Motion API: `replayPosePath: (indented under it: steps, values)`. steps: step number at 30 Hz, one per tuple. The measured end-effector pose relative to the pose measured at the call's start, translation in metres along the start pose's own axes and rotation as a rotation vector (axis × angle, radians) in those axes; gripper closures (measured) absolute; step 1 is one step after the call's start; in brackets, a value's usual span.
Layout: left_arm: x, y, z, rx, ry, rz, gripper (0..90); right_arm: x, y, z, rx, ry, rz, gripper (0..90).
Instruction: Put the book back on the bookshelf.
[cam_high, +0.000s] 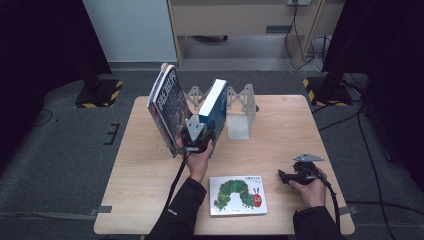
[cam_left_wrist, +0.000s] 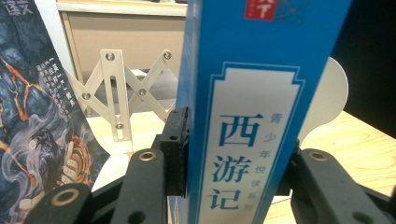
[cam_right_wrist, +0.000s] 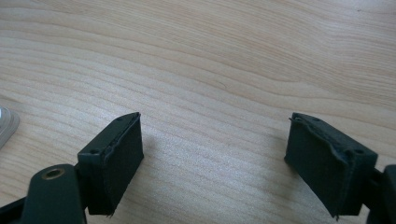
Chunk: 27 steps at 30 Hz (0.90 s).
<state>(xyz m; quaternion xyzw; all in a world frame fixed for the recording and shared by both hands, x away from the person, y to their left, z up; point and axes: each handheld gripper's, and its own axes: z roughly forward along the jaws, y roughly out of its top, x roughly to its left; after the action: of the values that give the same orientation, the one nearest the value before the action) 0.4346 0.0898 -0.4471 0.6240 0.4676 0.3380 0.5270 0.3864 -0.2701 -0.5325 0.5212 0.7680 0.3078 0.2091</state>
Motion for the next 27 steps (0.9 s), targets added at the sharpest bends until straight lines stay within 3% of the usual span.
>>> replayPosePath:
  steps: [7, 17, 21, 27]
  values:
    - [-0.006, 0.002, 0.007, 0.009, 0.027, 0.005, 59.8, 0.000, 0.000, 0.000, -0.001, 0.002, -0.001, 18.8]
    - [-0.009, 0.010, 0.027, 0.026, 0.051, -0.025, 59.9, 0.000, 0.000, 0.001, -0.002, 0.004, -0.003, 18.9]
    - [-0.005, 0.013, 0.033, 0.033, 0.037, -0.036, 60.0, 0.000, 0.001, 0.001, -0.002, 0.006, -0.004, 18.9]
    - [-0.003, 0.008, 0.030, 0.023, -0.014, -0.011, 56.2, 0.000, 0.001, 0.001, -0.002, 0.005, -0.005, 19.1]
